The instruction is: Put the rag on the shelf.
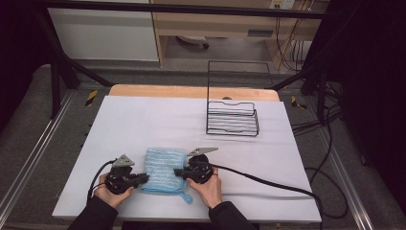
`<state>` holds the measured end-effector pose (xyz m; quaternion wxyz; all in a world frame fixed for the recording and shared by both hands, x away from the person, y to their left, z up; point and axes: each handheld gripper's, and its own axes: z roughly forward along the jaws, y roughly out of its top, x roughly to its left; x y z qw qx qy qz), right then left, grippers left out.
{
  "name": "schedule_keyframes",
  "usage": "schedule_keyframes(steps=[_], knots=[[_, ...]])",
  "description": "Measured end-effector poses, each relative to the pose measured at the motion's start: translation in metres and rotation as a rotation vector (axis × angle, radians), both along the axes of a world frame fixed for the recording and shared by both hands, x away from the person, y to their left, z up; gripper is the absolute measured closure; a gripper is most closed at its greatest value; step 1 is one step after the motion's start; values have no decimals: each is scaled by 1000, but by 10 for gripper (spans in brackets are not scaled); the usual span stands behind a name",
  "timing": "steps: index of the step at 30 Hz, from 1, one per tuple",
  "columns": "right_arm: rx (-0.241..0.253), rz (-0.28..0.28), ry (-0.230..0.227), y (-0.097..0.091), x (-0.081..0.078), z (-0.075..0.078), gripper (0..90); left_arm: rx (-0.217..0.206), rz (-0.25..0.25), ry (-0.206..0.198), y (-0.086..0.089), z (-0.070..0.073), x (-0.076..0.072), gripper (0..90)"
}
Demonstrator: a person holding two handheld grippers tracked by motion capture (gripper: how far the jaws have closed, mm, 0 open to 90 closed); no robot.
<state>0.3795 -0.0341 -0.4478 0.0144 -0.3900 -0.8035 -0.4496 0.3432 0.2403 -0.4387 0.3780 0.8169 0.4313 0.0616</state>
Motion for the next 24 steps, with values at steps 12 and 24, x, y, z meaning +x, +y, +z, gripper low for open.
schedule_keyframes(steps=[12, 24], knots=[[-69, -47, 19, -44, -16, 27, 799, -132, -57, 13, -35, 5, -3, 848], [-111, -82, 43, -84, -20, 11, 783, -47, -85, -30, -86, -7, -9, 839]])
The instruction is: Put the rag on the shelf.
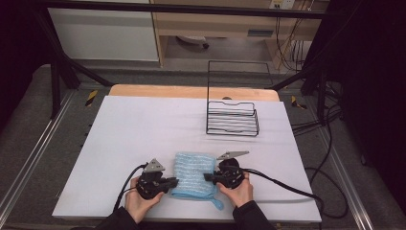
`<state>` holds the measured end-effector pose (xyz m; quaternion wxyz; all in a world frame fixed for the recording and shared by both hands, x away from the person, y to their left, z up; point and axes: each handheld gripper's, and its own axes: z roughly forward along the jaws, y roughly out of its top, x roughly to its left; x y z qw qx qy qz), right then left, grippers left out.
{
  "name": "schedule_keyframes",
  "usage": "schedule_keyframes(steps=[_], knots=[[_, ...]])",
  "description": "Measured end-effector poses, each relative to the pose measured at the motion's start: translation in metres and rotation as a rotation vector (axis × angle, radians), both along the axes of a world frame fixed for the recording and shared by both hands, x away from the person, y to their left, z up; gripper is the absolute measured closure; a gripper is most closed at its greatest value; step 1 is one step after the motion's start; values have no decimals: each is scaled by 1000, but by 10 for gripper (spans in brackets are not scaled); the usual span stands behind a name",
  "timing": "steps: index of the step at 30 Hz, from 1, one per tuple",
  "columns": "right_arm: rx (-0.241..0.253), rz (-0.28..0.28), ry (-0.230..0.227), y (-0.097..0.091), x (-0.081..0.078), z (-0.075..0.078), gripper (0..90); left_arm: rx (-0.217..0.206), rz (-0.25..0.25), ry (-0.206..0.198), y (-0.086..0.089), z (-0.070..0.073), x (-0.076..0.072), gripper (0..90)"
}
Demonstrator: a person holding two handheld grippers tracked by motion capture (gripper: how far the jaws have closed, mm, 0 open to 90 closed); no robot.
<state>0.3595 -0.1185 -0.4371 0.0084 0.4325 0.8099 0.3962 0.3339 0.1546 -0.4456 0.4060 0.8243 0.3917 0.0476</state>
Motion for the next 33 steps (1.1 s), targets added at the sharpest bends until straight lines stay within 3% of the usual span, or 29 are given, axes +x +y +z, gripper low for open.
schedule_keyframes(steps=[5, 7, 8, 9, 10, 11, 12, 13, 14, 17, 21, 26, 33], knots=[[-12, 25, -25, 0, 2, -9, 716, 4, 1, -1, 3, 0, 0, 798], [-1, 20, -40, -1, 2, -11, 640, 8, -3, -7, 4, 2, 0, 738], [5, 21, -67, -4, 3, -12, 543, 12, -7, -16, 5, 4, 0, 712], [5, 21, -67, -4, 3, -12, 543, 18, -11, -26, 6, 5, 0, 712], [9, 19, -104, -7, 4, -11, 440, 26, -10, -37, 7, 8, 0, 653], [13, 23, -122, -8, 4, -10, 394, 28, -13, -43, 8, 10, 1, 624], [13, 23, -122, -8, 4, -10, 394, 30, -12, -52, 10, 12, 2, 624], [13, 21, -159, -11, 6, -8, 284, 31, -8, -60, 12, 13, 4, 571], [13, 21, -159, -11, 6, -8, 284, 31, -6, -62, 13, 15, 5, 571], [2, 26, -184, -14, 9, -3, 185, 30, -5, -66, 17, 17, 12, 462], [14, 10, -211, -22, 12, 0, 116, 42, -15, -78, 20, 22, 19, 313], [25, -4, -209, -30, 14, 2, 86, 48, -24, -71, 18, 29, 30, 225], [19, -13, -212, -39, 14, 7, 43, 79, -22, -85, 2, 33, 47, 147]])
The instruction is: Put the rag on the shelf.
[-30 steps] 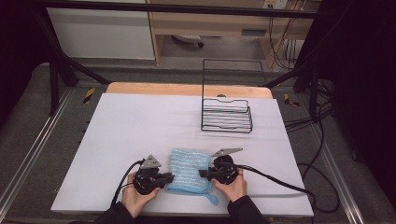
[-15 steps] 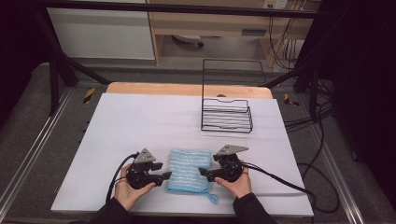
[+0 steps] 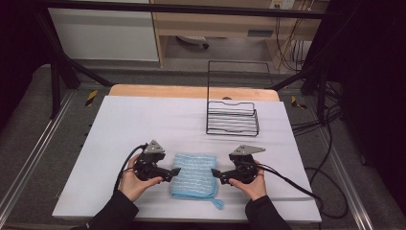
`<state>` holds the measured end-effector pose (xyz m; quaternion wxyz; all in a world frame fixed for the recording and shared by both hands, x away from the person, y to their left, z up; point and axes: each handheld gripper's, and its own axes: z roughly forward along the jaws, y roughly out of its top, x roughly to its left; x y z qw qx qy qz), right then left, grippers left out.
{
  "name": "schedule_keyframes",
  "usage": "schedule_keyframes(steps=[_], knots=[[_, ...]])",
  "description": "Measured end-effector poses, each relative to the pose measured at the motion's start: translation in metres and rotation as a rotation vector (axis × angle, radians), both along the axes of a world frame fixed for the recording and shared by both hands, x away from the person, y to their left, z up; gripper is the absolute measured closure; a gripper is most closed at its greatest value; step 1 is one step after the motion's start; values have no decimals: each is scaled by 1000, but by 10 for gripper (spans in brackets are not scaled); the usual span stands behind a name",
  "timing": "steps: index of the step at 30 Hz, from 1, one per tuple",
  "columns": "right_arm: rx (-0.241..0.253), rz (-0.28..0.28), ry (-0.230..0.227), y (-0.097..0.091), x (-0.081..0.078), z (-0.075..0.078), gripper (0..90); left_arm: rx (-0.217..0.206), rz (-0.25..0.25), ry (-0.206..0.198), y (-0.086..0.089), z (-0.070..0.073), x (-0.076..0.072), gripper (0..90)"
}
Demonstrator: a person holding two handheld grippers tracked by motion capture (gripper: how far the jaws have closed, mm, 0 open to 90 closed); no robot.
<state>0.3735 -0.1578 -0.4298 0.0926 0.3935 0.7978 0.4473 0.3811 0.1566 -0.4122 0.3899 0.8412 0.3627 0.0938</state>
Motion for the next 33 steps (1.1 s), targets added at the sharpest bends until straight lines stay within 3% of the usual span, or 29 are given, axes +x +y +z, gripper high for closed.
schedule_keyframes(steps=[5, 10, 15, 22, 24, 29, 33], knots=[[2, -7, -12, -8, 0, 1, 37, 18, 22, -16, -13, 1, 16, 145], [1, -18, -11, -11, -1, 2, 35, 35, 79, -8, -21, -2, 36, 155], [0, -15, -11, -10, -1, 1, 38, 35, 118, 19, -24, -11, 47, 290], [-7, -22, -5, -8, -1, -2, 45, 54, 108, 66, -19, -25, 46, 517], [-7, -25, 1, -8, 0, -2, 47, 41, 104, 89, -16, -28, 45, 542], [0, -41, -8, -8, 1, -2, 65, 14, 92, 95, -13, -31, 41, 644], [33, -54, -24, -8, 6, -1, 106, 5, 85, 101, -10, -33, 39, 681]])
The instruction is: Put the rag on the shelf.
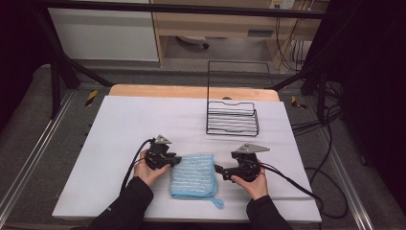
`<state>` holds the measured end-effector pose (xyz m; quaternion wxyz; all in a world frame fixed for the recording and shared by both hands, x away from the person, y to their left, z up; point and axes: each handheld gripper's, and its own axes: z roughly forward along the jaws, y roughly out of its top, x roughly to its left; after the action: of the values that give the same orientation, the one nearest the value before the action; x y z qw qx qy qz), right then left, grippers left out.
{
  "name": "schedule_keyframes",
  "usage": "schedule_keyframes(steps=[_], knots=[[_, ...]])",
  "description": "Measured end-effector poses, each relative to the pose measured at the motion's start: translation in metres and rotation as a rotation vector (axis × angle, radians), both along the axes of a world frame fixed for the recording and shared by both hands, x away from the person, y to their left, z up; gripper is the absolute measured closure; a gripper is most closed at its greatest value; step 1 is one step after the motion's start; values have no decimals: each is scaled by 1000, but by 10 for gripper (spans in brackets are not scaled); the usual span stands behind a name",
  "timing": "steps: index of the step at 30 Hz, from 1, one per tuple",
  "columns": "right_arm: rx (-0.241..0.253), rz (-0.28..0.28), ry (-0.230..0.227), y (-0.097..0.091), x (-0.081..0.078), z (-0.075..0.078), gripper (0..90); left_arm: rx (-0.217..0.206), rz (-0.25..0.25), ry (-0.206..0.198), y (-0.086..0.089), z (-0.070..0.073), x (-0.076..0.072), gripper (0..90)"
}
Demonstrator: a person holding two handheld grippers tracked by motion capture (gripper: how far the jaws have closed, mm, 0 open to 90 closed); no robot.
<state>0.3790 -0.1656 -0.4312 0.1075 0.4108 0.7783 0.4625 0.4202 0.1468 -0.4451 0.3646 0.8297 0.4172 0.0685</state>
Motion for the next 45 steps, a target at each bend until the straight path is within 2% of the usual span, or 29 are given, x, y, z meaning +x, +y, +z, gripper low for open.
schedule_keyframes(steps=[2, 5, 9, 13, 17, 19, 26, 31, 35, 39, 42, 45], knots=[[23, -15, 17, 2, 5, 0, 136, -9, 4, 8, 0, -1, 0, 697], [-3, -11, 20, 8, 15, -2, 194, -3, -4, -1, 0, -1, -1, 710], [1, 9, 56, 21, 27, -8, 284, -6, -4, -17, 0, -2, -2, 714], [-28, 20, 71, 31, 35, -17, 368, -3, -8, -24, 0, -3, -3, 716], [-15, 24, 97, 34, 40, -24, 481, -4, -11, -20, 0, -3, -3, 720], [-23, 32, 107, 35, 40, -27, 516, -8, -10, -16, 0, -3, -3, 727], [1, 47, 144, 36, 40, -28, 609, -11, -4, -31, -2, -3, -6, 781], [19, 50, 179, 37, 39, -28, 682, -22, -5, -19, -1, -3, -6, 789], [26, 52, 207, 37, 38, -28, 732, -20, -11, -25, -1, -3, -7, 792], [33, 45, 218, 37, 38, -27, 775, -54, -4, -8, 2, -4, -5, 799], [47, 32, 220, 37, 37, -28, 800, -60, -6, -4, 2, -4, -5, 812], [58, 18, 220, 37, 36, -27, 811, -67, 12, -7, 2, -3, -6, 817]])
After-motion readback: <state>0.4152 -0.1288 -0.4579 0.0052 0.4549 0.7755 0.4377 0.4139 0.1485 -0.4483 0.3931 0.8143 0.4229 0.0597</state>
